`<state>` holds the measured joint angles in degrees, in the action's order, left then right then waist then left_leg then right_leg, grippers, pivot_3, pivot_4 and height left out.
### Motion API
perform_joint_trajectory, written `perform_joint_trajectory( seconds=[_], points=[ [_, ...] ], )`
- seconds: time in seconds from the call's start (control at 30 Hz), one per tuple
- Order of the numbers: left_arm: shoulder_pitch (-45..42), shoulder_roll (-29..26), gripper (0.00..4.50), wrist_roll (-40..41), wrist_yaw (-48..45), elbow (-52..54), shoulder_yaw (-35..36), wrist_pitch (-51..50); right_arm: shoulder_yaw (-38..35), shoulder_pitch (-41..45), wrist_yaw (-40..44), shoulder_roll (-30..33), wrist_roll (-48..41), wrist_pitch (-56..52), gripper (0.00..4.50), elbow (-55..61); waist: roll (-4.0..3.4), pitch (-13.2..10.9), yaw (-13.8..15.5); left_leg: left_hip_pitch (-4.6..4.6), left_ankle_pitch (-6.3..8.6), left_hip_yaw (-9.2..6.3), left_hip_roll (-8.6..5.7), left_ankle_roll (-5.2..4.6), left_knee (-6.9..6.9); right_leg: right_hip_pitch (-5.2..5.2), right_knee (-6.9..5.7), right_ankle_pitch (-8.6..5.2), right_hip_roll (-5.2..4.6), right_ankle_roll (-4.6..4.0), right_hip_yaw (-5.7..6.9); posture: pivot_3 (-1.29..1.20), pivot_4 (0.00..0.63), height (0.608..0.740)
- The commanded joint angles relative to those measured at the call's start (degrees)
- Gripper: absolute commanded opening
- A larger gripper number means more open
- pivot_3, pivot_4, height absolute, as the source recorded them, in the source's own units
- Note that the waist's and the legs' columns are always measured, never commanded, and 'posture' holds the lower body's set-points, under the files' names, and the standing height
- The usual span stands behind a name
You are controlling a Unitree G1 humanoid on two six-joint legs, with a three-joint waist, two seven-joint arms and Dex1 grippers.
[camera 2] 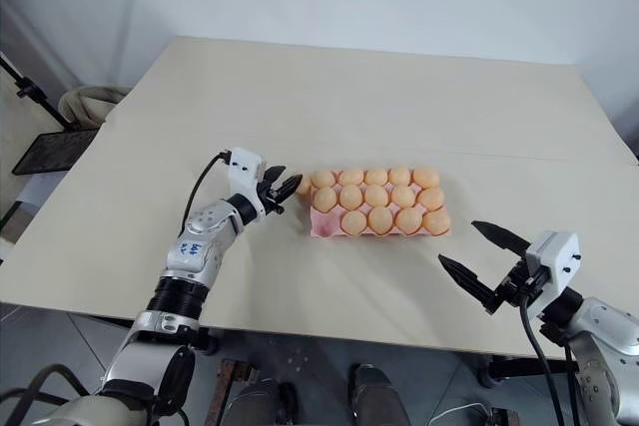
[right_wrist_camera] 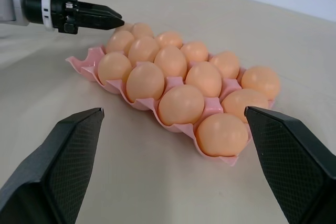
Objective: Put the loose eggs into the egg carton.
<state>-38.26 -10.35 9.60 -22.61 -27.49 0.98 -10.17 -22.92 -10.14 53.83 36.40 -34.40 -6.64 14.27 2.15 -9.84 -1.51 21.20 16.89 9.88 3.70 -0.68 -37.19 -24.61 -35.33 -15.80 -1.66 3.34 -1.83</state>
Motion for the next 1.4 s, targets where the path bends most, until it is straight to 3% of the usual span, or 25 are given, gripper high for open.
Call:
perform_joint_trajectory(
  seconds=[0.03, 0.07, 0.17, 0.3, 0.37, 0.93, 1.33, 1.4],
  points=[
    [-1.3, 0.4, 2.31, -0.6, -1.7, -1.6, -0.8, 1.7, -1.8, -0.1, 0.2, 1.3, -0.5, 0.0, 4.5, 1.6, 0.0, 0.0, 0.0, 0.0, 0.0, 0.0, 0.0, 0.0, 0.0, 0.0, 0.0, 0.0, 0.0, 0.0, 0.0, 0.0, 0.15, 0.74],
    [-1.3, 0.4, 2.31, -0.6, -2.1, -1.8, -0.8, 1.8, -1.9, -0.2, 0.1, 1.3, -0.5, 0.0, 4.5, 1.7, 0.0, 0.0, 0.0, 0.0, 0.0, 0.0, 0.0, 0.0, 0.0, 0.0, 0.0, 0.0, 0.0, 0.0, 0.0, 0.0, 0.15, 0.74],
    [-1.2, 0.7, 2.88, -0.8, -2.6, -1.6, -1.1, 1.3, -1.9, -0.7, 0.0, 1.4, -0.5, 0.1, 4.5, 2.0, 0.0, 0.0, 0.0, -0.02, 0.0, 0.0, 0.01, 0.0, 0.0, 0.0, -0.02, 0.0, 0.02, 0.0, 0.0, 0.0, 0.15, 0.74],
    [-0.6, 1.0, 4.11, -0.9, -3.3, -0.5, -1.4, 1.4, -1.8, -1.1, -0.2, 1.2, -0.5, 0.0, 4.5, 2.3, 0.0, 0.0, 0.0, -0.01, 0.0, 0.0, 0.01, 0.0, 0.0, -0.01, -0.03, 0.0, 0.02, 0.0, 0.0, 0.0, 0.15, 0.74],
    [-0.2, 1.0, 4.47, -1.1, -3.2, 0.2, -1.5, 1.5, -1.7, -1.1, -0.3, 1.2, -0.4, 0.0, 4.5, 2.3, 0.0, 0.0, 0.0, 0.01, 0.0, 0.0, 0.01, 0.0, 0.0, -0.01, -0.01, 0.0, 0.01, 0.0, 0.0, 0.0, 0.15, 0.74],
    [-3.6, 1.7, 4.47, -2.8, -2.4, -6.5, -2.1, -0.4, -0.8, -0.5, -0.6, 0.8, 0.2, 0.1, 4.5, 1.7, 0.01, 0.0, 0.0, 0.01, 0.0, 0.0, 0.01, 0.0, 0.0, -0.01, 0.0, 0.0, 0.01, 0.0, 0.0, 0.0, 0.15, 0.74],
    [-9.2, 3.2, 4.47, -3.9, -1.1, -16.3, -1.3, 4.3, -1.0, -0.9, -1.3, 0.6, 0.4, 0.3, 4.5, 1.7, 0.01, 0.0, 0.0, 0.01, 0.0, -0.01, -0.01, -0.01, -0.01, -0.01, 0.0, 0.0, 0.01, 0.01, 0.01, 0.0, 0.15, 0.74],
    [-10.3, 3.5, 4.08, -4.0, -1.2, -18.7, -1.2, 5.5, -0.9, -0.7, -1.4, 0.6, 0.6, 0.3, 4.5, 1.6, 0.02, 0.0, 0.0, 0.0, 0.0, -0.01, -0.01, -0.01, -0.01, -0.01, 0.0, 0.0, 0.01, 0.01, 0.02, 0.0, 0.15, 0.74]
  ],
)
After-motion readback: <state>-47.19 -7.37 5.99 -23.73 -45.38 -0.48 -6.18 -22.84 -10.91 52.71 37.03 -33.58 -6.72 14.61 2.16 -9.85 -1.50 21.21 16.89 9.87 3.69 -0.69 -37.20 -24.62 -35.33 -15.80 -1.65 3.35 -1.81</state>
